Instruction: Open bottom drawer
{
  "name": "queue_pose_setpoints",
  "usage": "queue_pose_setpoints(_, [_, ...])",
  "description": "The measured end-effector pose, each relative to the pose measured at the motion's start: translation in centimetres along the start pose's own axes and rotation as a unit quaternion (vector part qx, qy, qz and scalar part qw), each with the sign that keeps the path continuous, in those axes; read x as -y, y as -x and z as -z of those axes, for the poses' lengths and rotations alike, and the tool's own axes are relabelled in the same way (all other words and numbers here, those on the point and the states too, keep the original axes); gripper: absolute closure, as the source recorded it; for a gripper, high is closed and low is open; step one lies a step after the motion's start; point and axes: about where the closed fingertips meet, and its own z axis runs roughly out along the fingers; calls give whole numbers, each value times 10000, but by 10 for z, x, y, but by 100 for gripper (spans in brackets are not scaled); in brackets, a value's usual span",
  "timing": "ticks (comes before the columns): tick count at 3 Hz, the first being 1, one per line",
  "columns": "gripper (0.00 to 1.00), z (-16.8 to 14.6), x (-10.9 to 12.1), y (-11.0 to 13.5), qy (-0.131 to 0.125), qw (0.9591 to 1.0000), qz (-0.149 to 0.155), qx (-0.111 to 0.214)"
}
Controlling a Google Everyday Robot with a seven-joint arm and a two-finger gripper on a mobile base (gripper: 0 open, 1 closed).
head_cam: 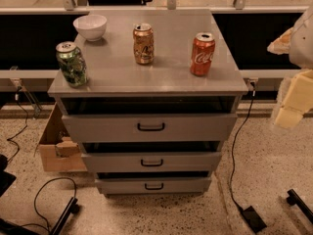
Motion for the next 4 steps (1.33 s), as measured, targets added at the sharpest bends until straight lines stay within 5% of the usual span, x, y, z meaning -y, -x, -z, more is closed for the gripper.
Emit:
queue_pose_setpoints(2, [0, 5, 1, 3, -138, 9999, 32, -62])
queue_pose_setpoints(4, [0, -51, -59, 1, -7, 9996, -257, 69])
